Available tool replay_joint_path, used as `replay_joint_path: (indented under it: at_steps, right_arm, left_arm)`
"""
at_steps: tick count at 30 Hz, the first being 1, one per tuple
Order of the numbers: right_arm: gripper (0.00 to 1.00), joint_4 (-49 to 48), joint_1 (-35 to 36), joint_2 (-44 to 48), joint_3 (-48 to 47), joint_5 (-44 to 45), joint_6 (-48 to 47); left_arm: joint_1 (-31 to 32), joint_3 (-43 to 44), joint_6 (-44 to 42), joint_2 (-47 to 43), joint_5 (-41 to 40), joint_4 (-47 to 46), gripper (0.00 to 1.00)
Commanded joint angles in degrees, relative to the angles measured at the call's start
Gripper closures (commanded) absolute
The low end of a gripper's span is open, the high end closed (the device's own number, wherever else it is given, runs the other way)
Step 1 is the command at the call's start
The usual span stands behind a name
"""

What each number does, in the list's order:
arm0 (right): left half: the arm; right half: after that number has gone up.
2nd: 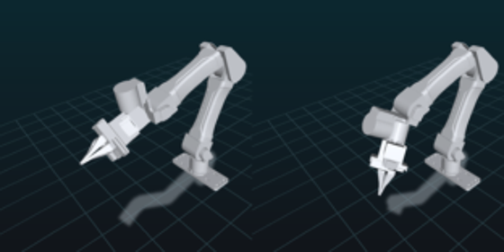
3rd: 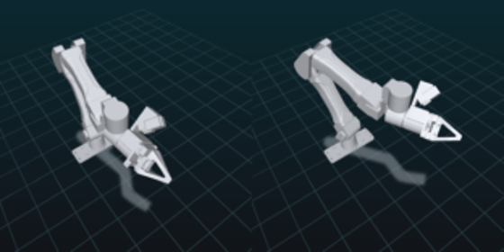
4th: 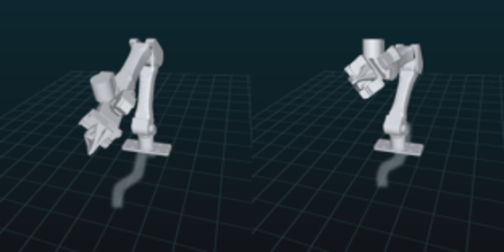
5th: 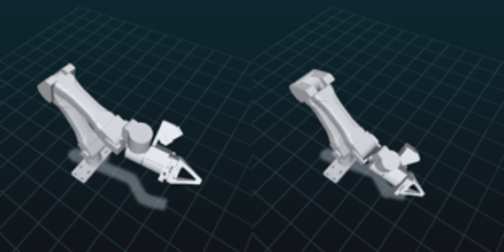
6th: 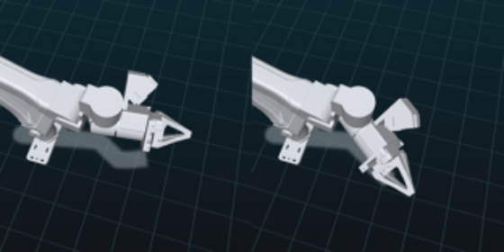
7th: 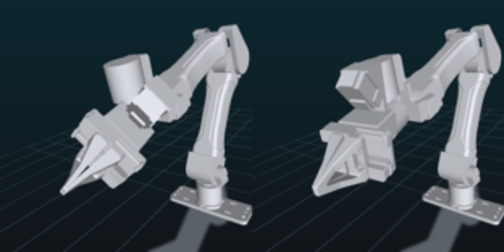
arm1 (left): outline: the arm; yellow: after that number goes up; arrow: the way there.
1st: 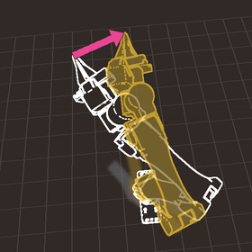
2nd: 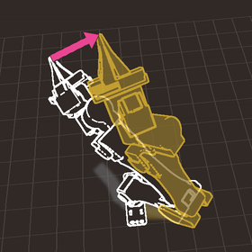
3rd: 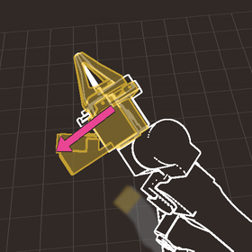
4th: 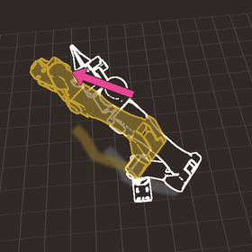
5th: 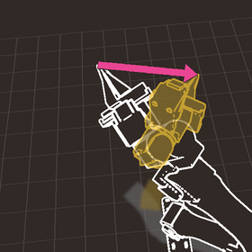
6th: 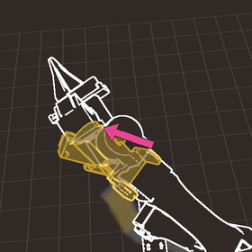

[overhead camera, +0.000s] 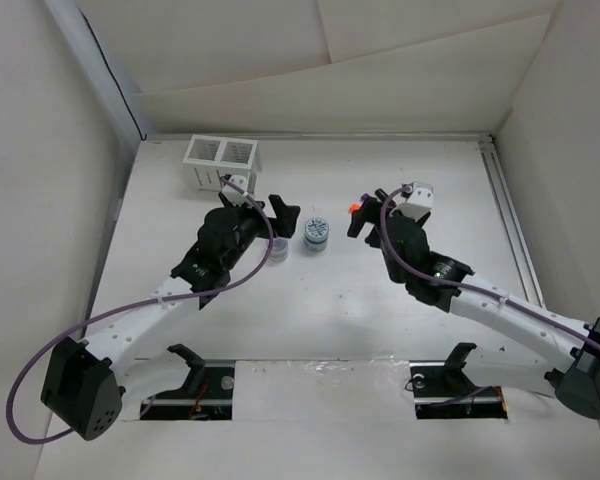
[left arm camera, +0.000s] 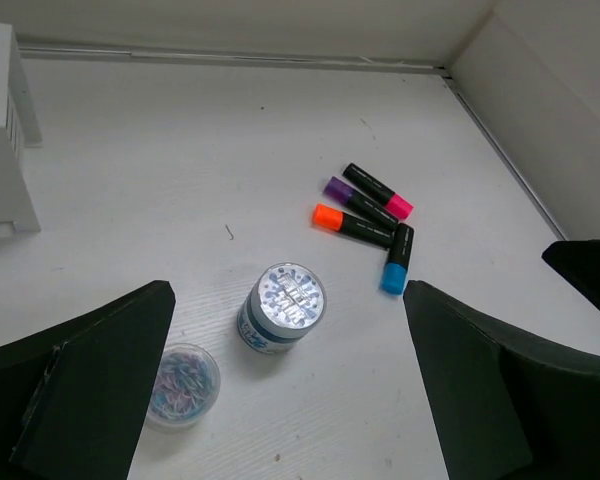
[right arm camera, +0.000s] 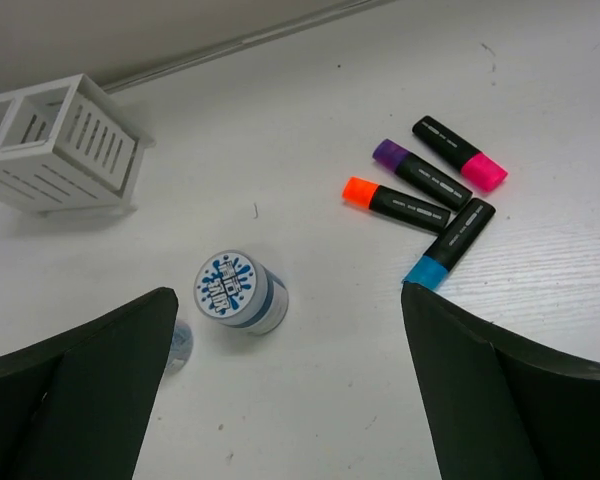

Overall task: Sort the stationery into containers
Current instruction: Grab a piece of stationery with the left arm

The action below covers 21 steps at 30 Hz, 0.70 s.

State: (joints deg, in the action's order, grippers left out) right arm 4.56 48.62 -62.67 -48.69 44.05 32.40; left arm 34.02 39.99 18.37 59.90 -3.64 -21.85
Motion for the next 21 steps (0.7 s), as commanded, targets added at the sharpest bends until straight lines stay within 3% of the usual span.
replay_joint_path:
  at_steps: [1, 3, 4, 5, 7, 8, 10, 13, 17, 18, 19, 21]
  right_arm:
    - [0.00, -0.25, -0.63, -0.95, -2.11, 0.78, -0.06]
    - [0.02, -0.25, -0.63, -1.48, -2.11, 0.77, -0.06]
    - [0.10, -0.25, -0.63, -1.49, -2.11, -0.01, -0.06]
    - [0.35, -0.25, -1.15, -1.49, -2.11, -0.54, -0.06]
    - [0.68, -0.25, -1.16, -1.49, -2.11, -1.07, -0.06]
    - [0.90, 0.27, -1.16, -0.96, -2.11, -1.07, -0.06]
    - [1.00, 0.28, -1.77, -0.26, -2.11, -1.07, -0.06]
    - [1.00, 0.80, -2.38, 0.45, -2.11, -1.07, -0.06]
    - [0.98, 0.80, -3.44, 0.45, -2.11, -1.69, 0.47]
    - [0.93, 1.41, -4.05, 0.45, -2.11, -2.30, 0.99]
    - [0.74, 1.42, -4.06, 0.45, -2.11, -2.30, 1.00]
    - [0.46, 1.42, -5.11, 0.45, -2.11, -3.79, 1.52]
  left_arm:
    - [-0.18, 4.29, 0.51, 1.79, 0.92, -2.78, 0.00]
    - [-0.18, 4.92, 0.53, 2.58, 2.49, -2.24, 0.00]
    - [-0.18, 5.53, 0.53, 2.59, 3.02, -2.24, 0.00]
    - [-0.18, 5.54, -0.08, 2.59, 3.02, -2.24, 0.00]
    - [-0.18, 5.54, -0.61, 2.59, 2.41, -2.24, 0.00]
    - [-0.18, 4.93, -0.62, 2.59, 1.54, -2.24, 0.00]
    - [-0.18, 4.92, -0.62, 2.59, 2.22, -3.46, 0.00]
    - [-0.18, 5.18, -1.23, 3.29, 9.05, -6.27, 0.00]
    - [-0.18, 6.59, -1.85, 7.94, 11.80, -6.28, 0.00]
    - [-0.18, 6.59, -1.85, 8.47, 11.81, -6.28, 0.00]
    - [-0.18, 6.59, -1.85, 9.09, 11.81, -6.98, 0.00]
    - [0.95, 7.65, -1.85, 10.93, 9.10, -5.93, 0.00]
